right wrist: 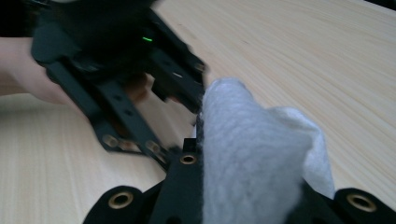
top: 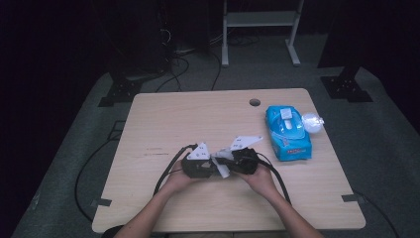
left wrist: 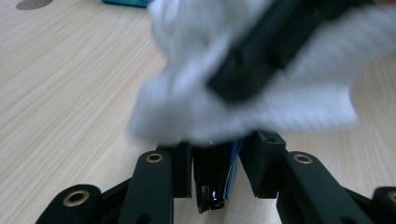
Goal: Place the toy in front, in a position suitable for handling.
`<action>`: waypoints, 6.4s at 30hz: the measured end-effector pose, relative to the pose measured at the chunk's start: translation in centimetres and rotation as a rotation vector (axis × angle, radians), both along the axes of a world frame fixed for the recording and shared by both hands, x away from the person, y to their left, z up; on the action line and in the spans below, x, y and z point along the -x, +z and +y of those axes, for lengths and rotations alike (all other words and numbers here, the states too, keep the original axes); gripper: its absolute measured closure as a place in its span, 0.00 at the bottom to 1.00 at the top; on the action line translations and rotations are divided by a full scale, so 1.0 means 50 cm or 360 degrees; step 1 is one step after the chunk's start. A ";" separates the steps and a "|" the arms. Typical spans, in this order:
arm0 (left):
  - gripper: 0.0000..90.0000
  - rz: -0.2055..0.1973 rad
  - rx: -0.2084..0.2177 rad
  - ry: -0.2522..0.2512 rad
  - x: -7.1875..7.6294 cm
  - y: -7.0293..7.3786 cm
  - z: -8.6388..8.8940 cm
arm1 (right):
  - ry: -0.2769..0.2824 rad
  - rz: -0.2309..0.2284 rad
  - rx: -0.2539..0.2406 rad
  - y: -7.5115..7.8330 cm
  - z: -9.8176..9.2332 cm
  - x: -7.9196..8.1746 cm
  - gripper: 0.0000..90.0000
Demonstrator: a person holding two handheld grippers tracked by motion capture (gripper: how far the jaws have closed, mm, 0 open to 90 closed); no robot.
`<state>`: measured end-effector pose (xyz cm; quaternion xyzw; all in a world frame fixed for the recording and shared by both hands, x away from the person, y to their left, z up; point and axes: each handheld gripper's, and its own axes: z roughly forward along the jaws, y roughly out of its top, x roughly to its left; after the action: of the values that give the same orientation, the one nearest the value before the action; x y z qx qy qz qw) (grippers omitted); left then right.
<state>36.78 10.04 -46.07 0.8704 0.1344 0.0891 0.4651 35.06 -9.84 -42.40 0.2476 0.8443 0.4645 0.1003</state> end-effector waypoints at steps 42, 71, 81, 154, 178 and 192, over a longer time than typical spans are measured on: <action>0.74 -0.0016 -0.0002 0.0015 -0.012 0.000 0.008 | -0.0376 -0.0025 0.0124 -0.002 -0.181 -0.026 0.94; 0.68 0.0015 0.0062 0.0078 -0.014 0.019 0.016 | -0.0271 -0.0208 0.0151 -0.012 -0.154 0.006 0.94; 0.65 0.0192 0.0157 0.0075 -0.018 0.020 0.026 | -0.0222 -0.0249 0.0137 -0.015 -0.161 0.026 0.94; 0.26 -0.0102 -0.0273 0.0067 0.014 -0.035 -0.034 | 0.0038 0.0046 0.0074 -0.074 -0.010 0.023 0.92; 0.26 -0.0083 -0.0253 0.0008 0.017 -0.033 -0.041 | 0.0047 -0.0059 0.0167 -0.061 0.012 -0.005 0.93; 0.26 -0.0072 -0.0244 0.0020 0.014 -0.035 -0.039 | -0.0054 -0.0084 0.0159 -0.060 -0.003 -0.018 0.93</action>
<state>36.06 8.07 -47.82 0.9004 0.1222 0.1217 0.3994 35.97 -9.98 -45.42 0.2442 0.8592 0.4263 0.1428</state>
